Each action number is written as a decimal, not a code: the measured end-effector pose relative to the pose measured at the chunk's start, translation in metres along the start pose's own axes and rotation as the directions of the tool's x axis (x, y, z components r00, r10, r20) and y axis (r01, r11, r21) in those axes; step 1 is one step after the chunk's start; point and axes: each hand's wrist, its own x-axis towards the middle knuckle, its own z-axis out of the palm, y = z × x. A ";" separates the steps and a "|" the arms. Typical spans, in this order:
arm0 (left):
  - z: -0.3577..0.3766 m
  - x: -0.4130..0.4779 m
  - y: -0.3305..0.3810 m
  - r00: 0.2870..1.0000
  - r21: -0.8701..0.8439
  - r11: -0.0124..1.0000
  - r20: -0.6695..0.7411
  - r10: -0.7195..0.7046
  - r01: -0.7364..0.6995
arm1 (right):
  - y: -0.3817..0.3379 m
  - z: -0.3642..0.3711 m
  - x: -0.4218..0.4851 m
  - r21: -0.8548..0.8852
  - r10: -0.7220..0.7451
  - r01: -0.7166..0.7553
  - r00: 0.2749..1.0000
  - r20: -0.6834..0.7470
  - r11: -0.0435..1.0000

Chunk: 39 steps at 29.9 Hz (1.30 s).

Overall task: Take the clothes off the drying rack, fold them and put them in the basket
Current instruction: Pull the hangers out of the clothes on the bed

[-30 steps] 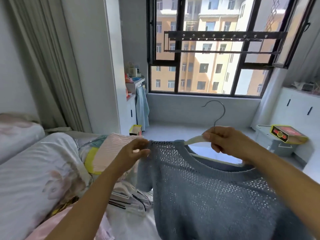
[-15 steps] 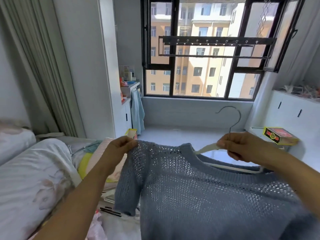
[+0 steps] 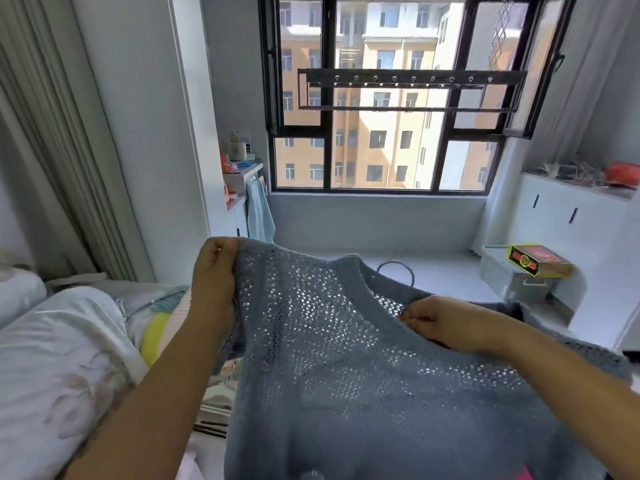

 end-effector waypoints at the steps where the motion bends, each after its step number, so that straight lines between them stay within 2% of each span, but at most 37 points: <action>1: -0.005 0.003 -0.002 0.999 0.001 1.000 -0.020 -0.028 0.028 | 0.001 0.001 0.000 0.000 -0.010 0.010 1.000 0.006 1.000; 5: -0.013 0.008 -0.008 0.992 0.001 0.994 -0.066 -0.110 0.110 | 0.003 0.011 0.003 0.027 -0.003 0.002 0.999 0.042 1.000; 8: -0.009 0.004 -0.003 0.979 -0.140 0.974 -0.073 -0.189 0.178 | -0.002 0.025 0.010 -0.141 0.009 0.013 0.988 0.152 0.990; 10: -0.004 0.002 0.005 0.982 -0.175 0.967 -0.021 -0.190 0.183 | -0.007 0.035 0.016 -0.213 0.062 -0.007 0.966 0.251 0.977; 13: 0.008 -0.005 0.016 0.978 -0.203 0.958 0.096 -0.185 0.201 | -0.009 0.043 0.025 -0.260 0.070 0.014 0.947 0.312 0.965; 18: 0.028 -0.015 0.019 0.960 -0.175 0.954 0.180 -0.213 0.245 | -0.012 0.053 0.031 -0.235 0.095 -0.017 0.941 0.325 0.972; 20: 0.029 -0.014 0.012 0.952 -0.128 0.955 0.189 -0.242 0.268 | -0.012 0.052 0.030 -0.101 0.092 -0.063 0.944 0.317 0.993; 22: 0.028 -0.012 -0.001 0.958 0.009 0.971 0.157 -0.239 0.241 | -0.011 0.047 0.029 0.031 0.083 -0.095 0.957 0.276 0.995; 25: 0.026 -0.012 -0.014 0.969 0.133 0.974 0.146 -0.201 0.182 | -0.012 0.044 0.031 -0.024 0.077 -0.074 0.966 0.245 0.997; 27: 0.031 -0.021 -0.014 0.953 0.164 0.978 0.252 -0.165 0.126 | -0.014 0.046 0.034 -0.090 0.092 -0.071 0.961 0.262 0.993; 29: 0.043 -0.038 -0.010 0.901 0.254 0.967 0.417 -0.118 0.010 | -0.016 0.048 0.037 -0.136 0.102 -0.067 0.957 0.270 0.989; 31: 0.058 -0.055 -0.013 0.821 0.405 0.905 0.556 -0.132 -0.129 | -0.019 0.049 0.040 -0.158 0.099 -0.059 0.962 0.256 0.986; 33: 0.067 -0.063 -0.022 0.815 0.519 0.814 0.570 -0.102 -0.261 | -0.021 0.050 0.041 -0.188 0.106 -0.060 0.964 0.243 0.980; 34: 0.069 -0.064 -0.026 0.827 0.522 0.799 0.560 -0.057 -0.298 | -0.021 0.051 0.041 -0.202 0.113 -0.064 0.963 0.243 0.977; 36: 0.070 -0.062 -0.030 0.825 0.448 0.838 0.564 0.007 -0.313 | -0.017 0.054 0.041 -0.231 0.118 -0.059 0.961 0.252 0.971; 37: 0.070 -0.059 -0.031 0.821 0.404 0.864 0.571 0.020 -0.302 | -0.015 0.055 0.039 -0.234 0.114 -0.054 0.962 0.248 0.971; 39: 0.066 -0.051 -0.034 0.860 0.367 0.905 0.510 -0.002 -0.216 | -0.010 0.054 0.033 -0.198 0.083 -0.037 0.970 0.229 0.980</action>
